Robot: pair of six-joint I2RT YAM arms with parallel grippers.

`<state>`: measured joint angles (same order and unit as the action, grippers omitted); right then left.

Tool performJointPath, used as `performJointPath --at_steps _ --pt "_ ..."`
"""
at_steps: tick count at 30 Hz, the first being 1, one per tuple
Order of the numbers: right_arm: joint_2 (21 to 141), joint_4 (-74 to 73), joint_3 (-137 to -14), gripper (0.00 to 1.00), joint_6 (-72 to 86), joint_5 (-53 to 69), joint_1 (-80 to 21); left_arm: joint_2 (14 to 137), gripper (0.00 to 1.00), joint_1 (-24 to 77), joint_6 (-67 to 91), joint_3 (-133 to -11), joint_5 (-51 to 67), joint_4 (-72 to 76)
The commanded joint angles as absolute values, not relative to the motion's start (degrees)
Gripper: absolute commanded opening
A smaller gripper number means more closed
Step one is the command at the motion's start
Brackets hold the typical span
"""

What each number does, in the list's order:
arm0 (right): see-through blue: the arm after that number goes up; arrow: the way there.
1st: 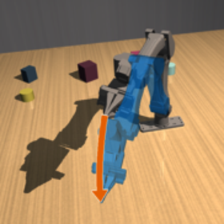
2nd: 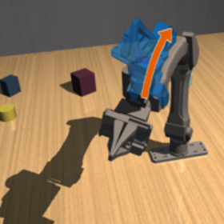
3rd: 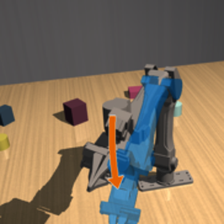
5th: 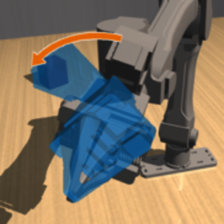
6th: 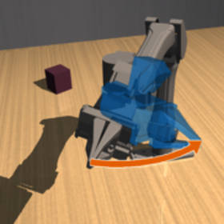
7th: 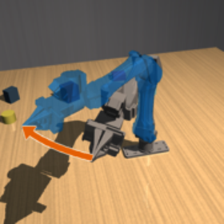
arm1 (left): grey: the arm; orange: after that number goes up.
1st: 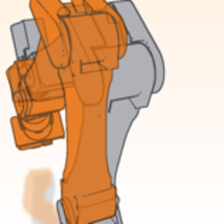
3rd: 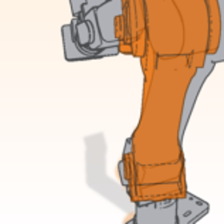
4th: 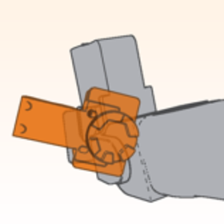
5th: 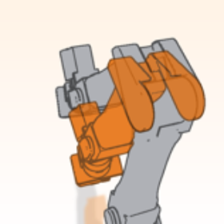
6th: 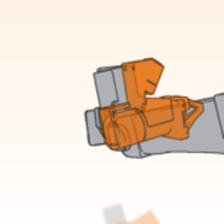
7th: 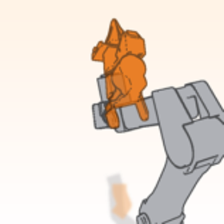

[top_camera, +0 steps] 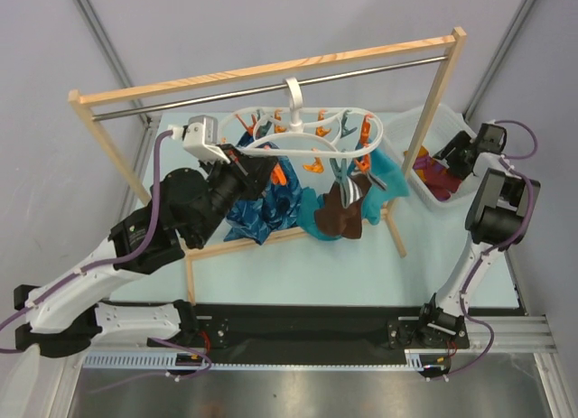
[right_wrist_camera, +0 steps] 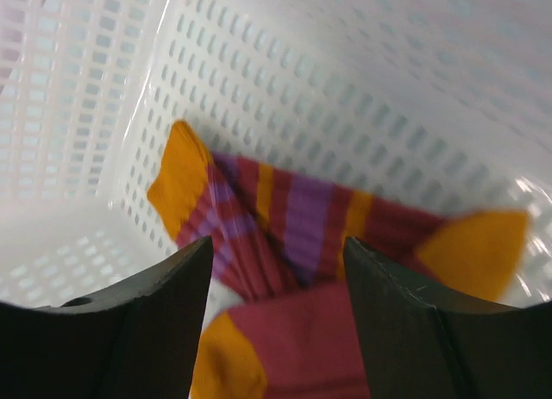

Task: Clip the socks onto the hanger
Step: Pick up the sock from the bin.

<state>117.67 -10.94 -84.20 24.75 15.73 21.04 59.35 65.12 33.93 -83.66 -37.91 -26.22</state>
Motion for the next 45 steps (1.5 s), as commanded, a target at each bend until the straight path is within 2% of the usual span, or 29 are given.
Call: performJointPath --at_steps 1,4,8,11,15,25,28,31,32,34,39,45 --pt "120.84 -9.31 -93.49 0.68 22.43 19.61 18.99 57.57 0.0 65.3 33.04 -82.53 -36.04 -23.73" --pt "124.62 -8.18 -97.1 0.68 20.92 19.34 17.32 58.01 0.0 65.3 33.4 -82.79 -35.42 -24.52" --pt "129.01 -9.58 -102.11 0.6 19.26 18.1 15.38 58.18 0.0 65.3 33.75 -82.79 -35.33 -24.96" --pt "131.48 -12.02 -104.75 0.58 18.2 15.83 14.24 58.01 0.0 65.3 34.01 -82.79 -35.51 -25.14" --pt "132.36 -11.16 -104.76 0.6 16.44 15.29 13.89 58.09 0.0 65.3 33.93 -83.14 -35.51 -25.4" --pt "136.75 -17.22 -110.2 0.59 10.73 11.08 12.13 59.06 0.0 65.3 34.01 -83.67 -35.42 -25.31" --pt "139.91 -21.25 -114.42 0.48 9.06 8.62 10.99 59.15 0.0 65.3 34.1 -83.94 -35.77 -26.01" --pt "141.68 -23.64 -117.42 0.22 8.52 7.65 10.37 59.32 0.0 65.3 33.93 -84.29 -36.04 -25.84" --pt "141.51 -23.38 -117.77 0.1 9.4 7.56 10.46 59.5 0.0 65.3 33.75 -84.55 -36.04 -26.01" --pt "140.28 -22.94 -118.47 0.02 10.37 8.35 10.63 60.11 0.0 65.3 33.57 -85.34 -36.04 -26.63" --pt "135.19 -23.82 -122.86 0.0 13.79 8.78 12.3 60.29 0.0 65.3 34.01 -84.99 -35.77 -26.54" --pt "122.53 -23.29 -119.45 0.0 14.41 12.46 14.41 60.38 0.0 65.3 34.1 -84.55 -35.51 -25.4"
